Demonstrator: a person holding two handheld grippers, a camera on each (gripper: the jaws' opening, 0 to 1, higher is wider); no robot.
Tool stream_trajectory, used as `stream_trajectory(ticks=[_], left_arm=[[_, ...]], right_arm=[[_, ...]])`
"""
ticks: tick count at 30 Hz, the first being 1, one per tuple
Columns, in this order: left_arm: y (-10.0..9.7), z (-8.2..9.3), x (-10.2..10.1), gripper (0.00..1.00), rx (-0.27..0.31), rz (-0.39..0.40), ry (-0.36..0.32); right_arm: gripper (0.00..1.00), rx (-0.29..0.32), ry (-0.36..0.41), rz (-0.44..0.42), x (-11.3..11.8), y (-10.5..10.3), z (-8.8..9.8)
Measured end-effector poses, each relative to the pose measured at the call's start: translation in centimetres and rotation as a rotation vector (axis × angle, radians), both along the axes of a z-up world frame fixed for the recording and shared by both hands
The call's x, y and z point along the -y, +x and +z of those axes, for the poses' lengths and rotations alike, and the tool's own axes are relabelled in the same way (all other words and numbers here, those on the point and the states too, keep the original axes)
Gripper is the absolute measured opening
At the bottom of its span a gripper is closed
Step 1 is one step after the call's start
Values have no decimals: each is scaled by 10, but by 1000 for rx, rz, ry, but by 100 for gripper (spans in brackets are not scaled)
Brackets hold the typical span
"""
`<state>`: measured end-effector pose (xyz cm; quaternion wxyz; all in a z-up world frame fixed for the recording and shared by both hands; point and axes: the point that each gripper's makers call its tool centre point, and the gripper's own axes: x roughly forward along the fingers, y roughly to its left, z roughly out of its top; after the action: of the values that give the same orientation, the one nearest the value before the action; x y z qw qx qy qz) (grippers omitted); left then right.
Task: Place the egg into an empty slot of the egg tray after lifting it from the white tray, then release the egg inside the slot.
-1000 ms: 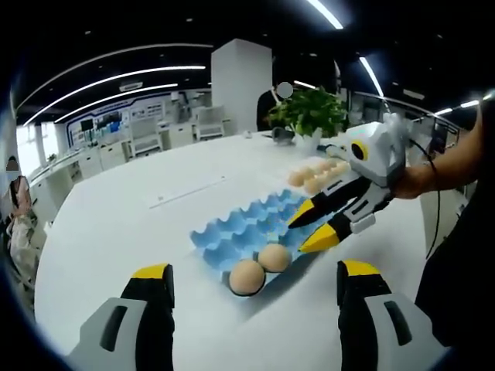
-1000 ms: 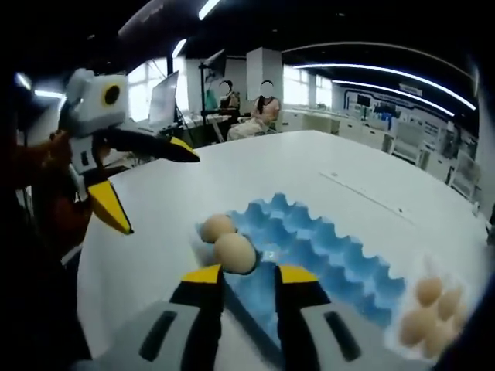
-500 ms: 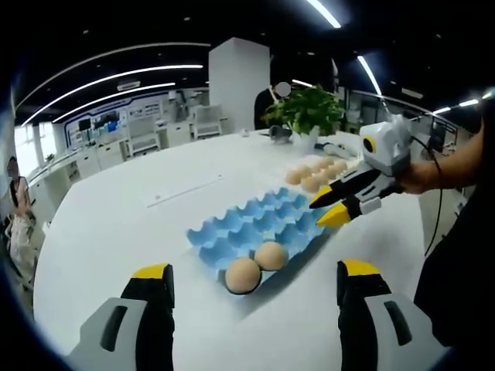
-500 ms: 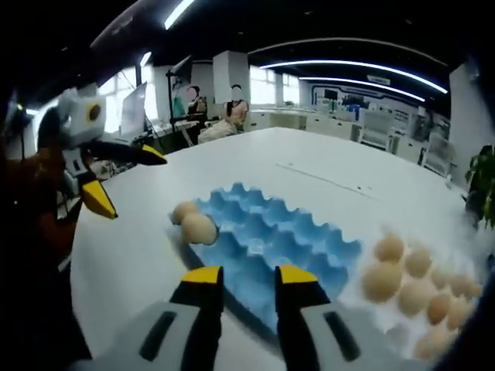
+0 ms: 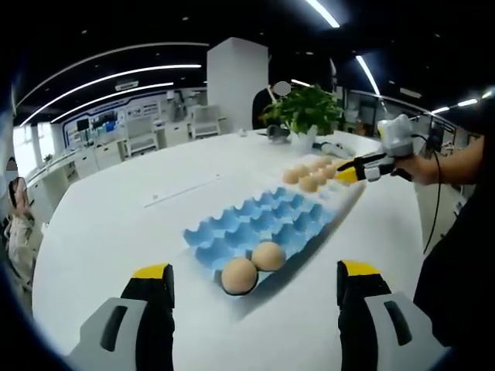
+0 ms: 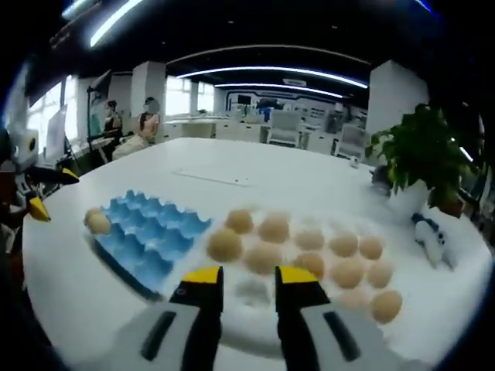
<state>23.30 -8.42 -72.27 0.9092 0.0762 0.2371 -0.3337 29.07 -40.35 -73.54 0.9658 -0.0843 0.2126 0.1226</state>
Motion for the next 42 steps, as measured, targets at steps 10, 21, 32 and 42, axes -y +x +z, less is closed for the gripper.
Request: stream_trajectory(ticks=[10,21,32,42], left_arm=[[0,0,-2,86,0,8,-1],[1,0,-5,86,-1,17,3],[1,0,-5,86,0,19,3],[0,-3,-4,87,-22,17,0]], right_arm=[[27,-85,-51,-63,33,5,-25],[27,-155,-33,-93,42,8,-43],[25,-87,1,-83,36,8,-22],[25,-67,28,55,-16,3,2]])
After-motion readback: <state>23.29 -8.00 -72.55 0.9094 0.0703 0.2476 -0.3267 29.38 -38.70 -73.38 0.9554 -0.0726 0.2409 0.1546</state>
